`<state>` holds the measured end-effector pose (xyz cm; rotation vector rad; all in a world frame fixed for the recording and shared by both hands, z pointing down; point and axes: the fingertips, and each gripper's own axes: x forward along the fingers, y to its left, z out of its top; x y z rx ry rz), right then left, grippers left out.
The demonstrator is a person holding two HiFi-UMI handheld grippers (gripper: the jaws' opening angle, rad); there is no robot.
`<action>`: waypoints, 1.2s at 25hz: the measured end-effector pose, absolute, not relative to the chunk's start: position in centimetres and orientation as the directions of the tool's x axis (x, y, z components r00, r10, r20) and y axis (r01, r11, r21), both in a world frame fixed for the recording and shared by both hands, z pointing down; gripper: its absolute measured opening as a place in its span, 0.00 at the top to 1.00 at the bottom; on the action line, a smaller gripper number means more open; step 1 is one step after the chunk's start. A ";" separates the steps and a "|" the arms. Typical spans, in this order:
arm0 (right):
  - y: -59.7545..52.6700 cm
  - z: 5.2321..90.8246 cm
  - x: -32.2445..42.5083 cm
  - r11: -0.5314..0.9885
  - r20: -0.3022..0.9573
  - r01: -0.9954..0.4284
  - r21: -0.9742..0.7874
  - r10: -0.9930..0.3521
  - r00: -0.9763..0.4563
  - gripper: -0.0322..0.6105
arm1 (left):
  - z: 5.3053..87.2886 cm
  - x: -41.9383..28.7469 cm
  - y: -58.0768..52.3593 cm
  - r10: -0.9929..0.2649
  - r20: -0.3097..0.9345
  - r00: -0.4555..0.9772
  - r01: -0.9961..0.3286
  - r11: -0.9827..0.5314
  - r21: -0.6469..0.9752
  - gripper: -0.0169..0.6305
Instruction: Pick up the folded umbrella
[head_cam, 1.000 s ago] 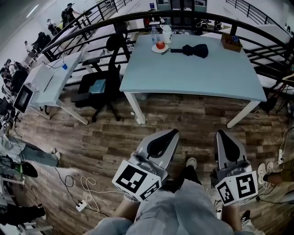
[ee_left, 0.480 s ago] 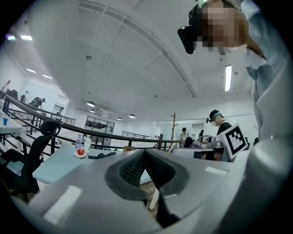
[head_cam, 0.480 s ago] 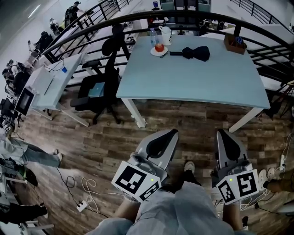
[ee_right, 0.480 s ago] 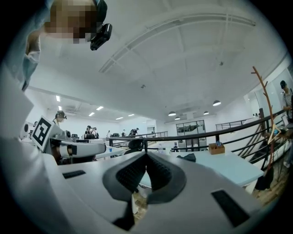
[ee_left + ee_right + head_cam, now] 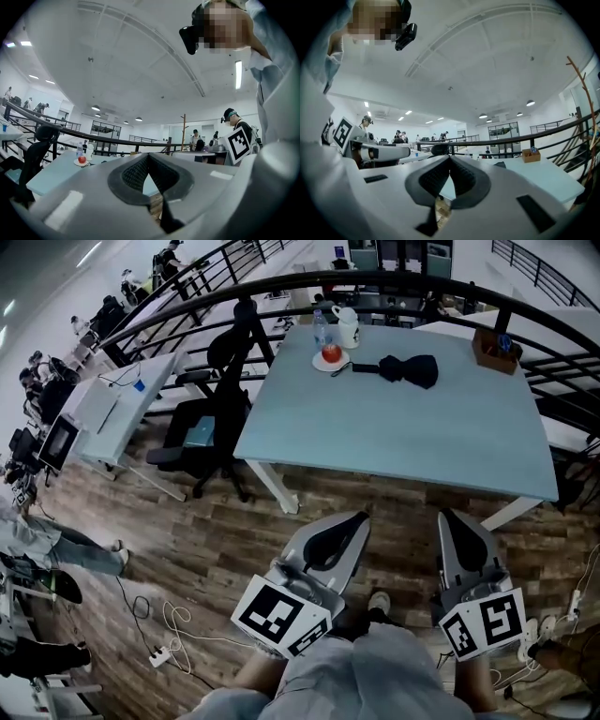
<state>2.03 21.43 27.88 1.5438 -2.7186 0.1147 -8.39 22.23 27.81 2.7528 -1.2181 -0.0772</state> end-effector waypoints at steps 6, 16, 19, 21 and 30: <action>18.1 28.1 3.7 0.547 0.045 -0.835 -0.063 -0.834 -0.550 0.95 | 27.6 -6.8 19.2 -0.771 0.006 0.637 -0.765 -0.631 0.130 0.97; 14.4 27.5 6.5 0.600 0.025 -0.797 -0.060 -0.798 -0.603 0.95 | 27.1 -3.6 16.3 -0.797 -0.006 0.604 -0.792 -0.601 0.106 0.97; 13.7 28.1 7.5 0.600 0.030 -0.797 -0.065 -0.798 -0.602 0.95 | 27.4 -2.9 15.8 -0.802 -0.003 0.597 -0.798 -0.594 0.104 0.97; 13.5 28.4 7.9 0.597 0.031 -0.799 -0.073 -0.799 -0.601 0.95 | 27.7 -2.7 15.5 -0.806 0.005 0.592 -0.802 -0.589 0.098 0.97; 13.6 28.9 10.2 0.553 0.042 -0.828 -0.096 -0.829 -0.558 0.95 | 27.8 -1.0 14.0 -0.784 0.018 0.620 -0.781 -0.615 0.103 0.97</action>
